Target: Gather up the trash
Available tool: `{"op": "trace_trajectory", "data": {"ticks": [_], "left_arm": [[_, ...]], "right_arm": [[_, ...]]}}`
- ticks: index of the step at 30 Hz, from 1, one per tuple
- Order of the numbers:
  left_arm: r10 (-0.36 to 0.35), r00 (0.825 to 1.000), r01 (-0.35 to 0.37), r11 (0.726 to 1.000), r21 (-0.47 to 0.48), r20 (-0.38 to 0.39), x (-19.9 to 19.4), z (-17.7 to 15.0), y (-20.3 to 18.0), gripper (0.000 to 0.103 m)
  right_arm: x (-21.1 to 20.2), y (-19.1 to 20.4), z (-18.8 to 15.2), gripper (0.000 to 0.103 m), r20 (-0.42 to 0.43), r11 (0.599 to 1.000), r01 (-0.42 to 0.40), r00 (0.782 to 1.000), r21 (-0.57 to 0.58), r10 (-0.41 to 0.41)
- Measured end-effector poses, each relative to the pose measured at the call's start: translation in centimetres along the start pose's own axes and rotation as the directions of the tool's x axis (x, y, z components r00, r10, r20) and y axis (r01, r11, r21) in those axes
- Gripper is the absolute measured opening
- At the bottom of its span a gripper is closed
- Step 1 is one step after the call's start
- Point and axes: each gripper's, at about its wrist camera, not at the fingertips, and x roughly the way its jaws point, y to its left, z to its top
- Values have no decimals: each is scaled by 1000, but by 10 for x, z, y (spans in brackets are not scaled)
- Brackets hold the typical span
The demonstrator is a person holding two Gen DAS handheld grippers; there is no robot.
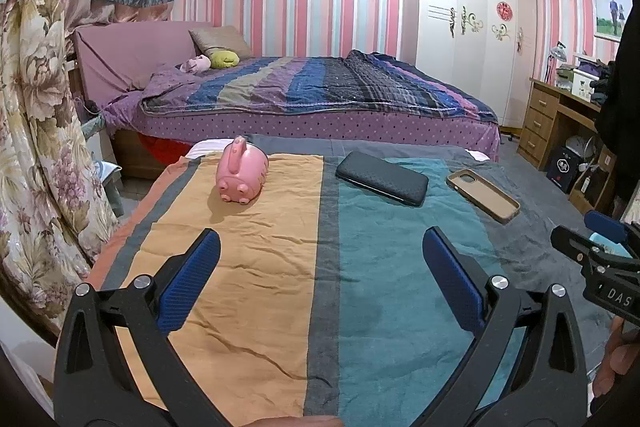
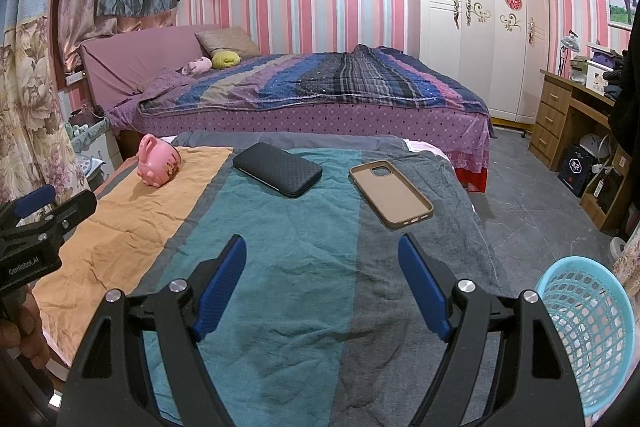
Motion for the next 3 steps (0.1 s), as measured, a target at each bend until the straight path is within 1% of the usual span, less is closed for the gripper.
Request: {"op": "trace_trajectory", "data": {"ticks": [3], "left_arm": [[-2,1000,2,1000,-11,-4,1,0,4,98]], "right_arm": [[-1,-1,0,77,0,1000,1,1000,0,-1]]}}
